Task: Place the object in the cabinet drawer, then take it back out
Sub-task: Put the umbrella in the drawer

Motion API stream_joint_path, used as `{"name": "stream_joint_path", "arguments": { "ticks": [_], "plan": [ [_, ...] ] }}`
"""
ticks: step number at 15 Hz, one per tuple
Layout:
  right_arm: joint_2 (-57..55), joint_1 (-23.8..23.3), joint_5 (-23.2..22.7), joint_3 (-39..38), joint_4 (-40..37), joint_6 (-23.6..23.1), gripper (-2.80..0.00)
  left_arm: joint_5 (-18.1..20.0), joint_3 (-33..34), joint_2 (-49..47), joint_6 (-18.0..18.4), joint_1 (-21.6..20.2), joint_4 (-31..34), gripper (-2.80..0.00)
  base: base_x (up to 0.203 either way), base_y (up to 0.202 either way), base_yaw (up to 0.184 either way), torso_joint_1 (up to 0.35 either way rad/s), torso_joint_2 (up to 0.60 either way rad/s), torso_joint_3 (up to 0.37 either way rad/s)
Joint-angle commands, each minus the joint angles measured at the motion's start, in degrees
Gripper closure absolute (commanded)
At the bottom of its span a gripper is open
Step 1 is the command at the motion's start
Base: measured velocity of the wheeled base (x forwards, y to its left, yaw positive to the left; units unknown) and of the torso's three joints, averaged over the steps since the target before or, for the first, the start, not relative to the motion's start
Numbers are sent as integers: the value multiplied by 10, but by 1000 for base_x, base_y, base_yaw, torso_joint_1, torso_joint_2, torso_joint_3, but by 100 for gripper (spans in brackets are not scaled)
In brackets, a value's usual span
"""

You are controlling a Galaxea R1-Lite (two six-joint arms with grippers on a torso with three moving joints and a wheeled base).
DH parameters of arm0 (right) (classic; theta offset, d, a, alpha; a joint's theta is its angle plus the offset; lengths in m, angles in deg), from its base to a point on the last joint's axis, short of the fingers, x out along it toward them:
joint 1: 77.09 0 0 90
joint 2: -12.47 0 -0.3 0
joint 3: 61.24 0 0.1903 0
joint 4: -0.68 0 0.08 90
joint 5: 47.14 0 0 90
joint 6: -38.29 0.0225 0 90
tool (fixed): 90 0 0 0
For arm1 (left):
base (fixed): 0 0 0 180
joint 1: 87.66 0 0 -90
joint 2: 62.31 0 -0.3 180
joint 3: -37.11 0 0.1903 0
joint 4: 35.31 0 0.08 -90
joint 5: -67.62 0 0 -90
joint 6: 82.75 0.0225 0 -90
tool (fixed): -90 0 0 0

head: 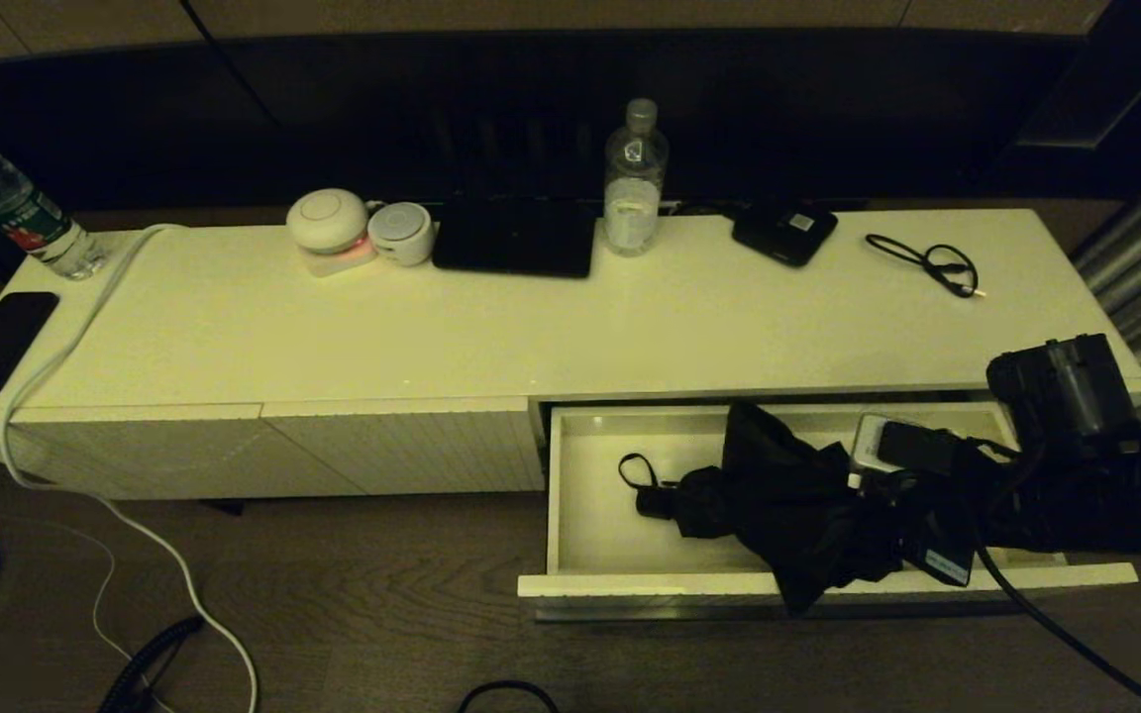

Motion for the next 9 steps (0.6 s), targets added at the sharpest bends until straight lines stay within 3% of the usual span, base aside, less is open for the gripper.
{"name": "stream_joint_path", "arguments": {
  "ticks": [1,3,4,9],
  "plan": [
    [-16,-14,0,-5,2,-19,0,0,0,1,-1,0,0,0,0,0,0,0,0,0],
    [-28,-25,0,-9,5,-46,0,0,0,1,-1,0,0,0,0,0,0,0,0,0],
    [-33,-26,0,-14,17,-62,-280,0,0,1,-1,0,0,0,0,0,0,0,0,0],
    [-42,-24,0,-16,33,-66,-280,0,0,1,-1,0,0,0,0,0,0,0,0,0]
  ]
}}
